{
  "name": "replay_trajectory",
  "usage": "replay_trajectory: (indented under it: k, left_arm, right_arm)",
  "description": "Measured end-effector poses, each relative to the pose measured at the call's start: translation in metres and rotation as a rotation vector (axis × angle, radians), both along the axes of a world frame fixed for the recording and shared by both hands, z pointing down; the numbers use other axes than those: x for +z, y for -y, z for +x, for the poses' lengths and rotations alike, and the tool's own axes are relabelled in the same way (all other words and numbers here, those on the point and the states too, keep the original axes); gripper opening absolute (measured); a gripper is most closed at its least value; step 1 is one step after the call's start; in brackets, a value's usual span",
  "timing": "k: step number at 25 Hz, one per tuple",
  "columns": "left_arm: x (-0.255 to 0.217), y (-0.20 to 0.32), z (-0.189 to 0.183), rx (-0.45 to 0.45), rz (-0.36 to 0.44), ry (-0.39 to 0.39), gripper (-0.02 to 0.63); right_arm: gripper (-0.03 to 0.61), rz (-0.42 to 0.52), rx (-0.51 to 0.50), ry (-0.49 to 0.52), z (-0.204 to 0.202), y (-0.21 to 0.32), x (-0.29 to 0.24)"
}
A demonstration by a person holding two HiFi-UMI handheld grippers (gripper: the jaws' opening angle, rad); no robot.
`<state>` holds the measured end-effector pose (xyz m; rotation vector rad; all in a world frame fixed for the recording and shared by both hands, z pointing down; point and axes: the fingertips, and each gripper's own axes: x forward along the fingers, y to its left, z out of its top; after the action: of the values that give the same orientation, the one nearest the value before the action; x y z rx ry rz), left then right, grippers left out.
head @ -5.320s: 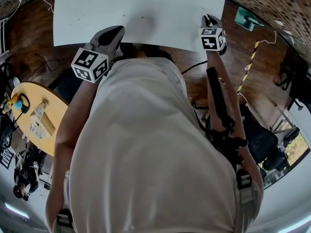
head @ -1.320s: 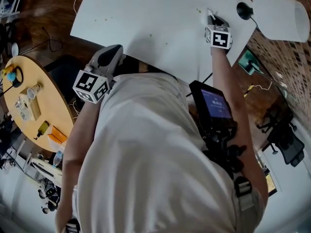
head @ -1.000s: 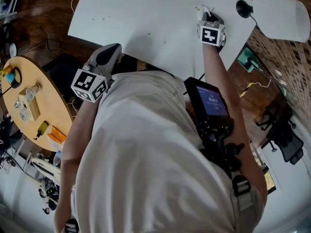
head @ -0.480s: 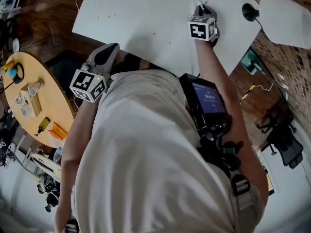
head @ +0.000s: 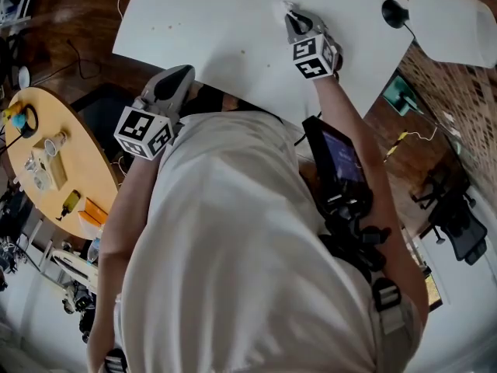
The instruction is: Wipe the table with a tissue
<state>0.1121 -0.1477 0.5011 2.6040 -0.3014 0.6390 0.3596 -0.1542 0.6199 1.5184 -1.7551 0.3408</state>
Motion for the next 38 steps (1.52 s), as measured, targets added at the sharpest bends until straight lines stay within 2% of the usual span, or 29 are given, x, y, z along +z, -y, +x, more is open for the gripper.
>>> replay_trajectory:
  k: [3,5,7,12,16,19,23,26,31,36,38]
  left_arm:
    - [0.003,0.001,0.002,0.006,-0.001,-0.006,0.005]
    - [0.004,0.0,0.002,0.007,-0.001,-0.002,0.005]
    - [0.003,-0.002,0.002,0.007,0.0,-0.001,0.005]
    - [0.001,-0.005,0.0,-0.005,0.005,-0.003,0.005]
    - [0.001,-0.006,-0.004,-0.022,0.009,0.001,0.005]
    - [0.002,-0.01,-0.005,-0.027,0.011,0.003,0.005]
    - [0.002,-0.017,-0.007,-0.035,0.015,0.006,0.005]
    - [0.001,-0.016,-0.015,-0.058,0.016,0.011,0.005]
    - [-0.002,-0.018,-0.017,-0.072,0.02,0.006,0.005]
    - [0.007,-0.022,-0.011,-0.06,0.006,-0.002,0.005]
    - [0.007,-0.029,-0.004,-0.049,-0.001,-0.009,0.005]
  right_arm:
    - [0.031,0.055,0.114,0.02,0.036,-0.011,-0.012]
    - [0.031,0.034,0.174,0.018,0.059,-0.019,-0.008]
    - [0.031,-0.014,0.192,0.019,0.069,-0.025,0.002]
    - [0.043,-0.048,0.214,0.044,0.07,-0.028,0.012]
    - [0.082,-0.058,0.305,0.112,0.077,-0.028,0.015]
    - [0.045,-0.065,0.409,0.184,0.078,-0.029,0.018]
    - [0.035,-0.05,0.439,0.163,0.074,-0.024,0.018]
    - [0.035,-0.046,0.365,0.146,0.053,-0.009,0.014]
    - [0.035,-0.074,0.097,0.066,-0.003,0.008,0.013]
    - [0.034,-0.141,-0.183,0.091,-0.044,-0.013,0.022]
    - [0.034,-0.171,-0.256,0.105,-0.054,-0.035,0.02]
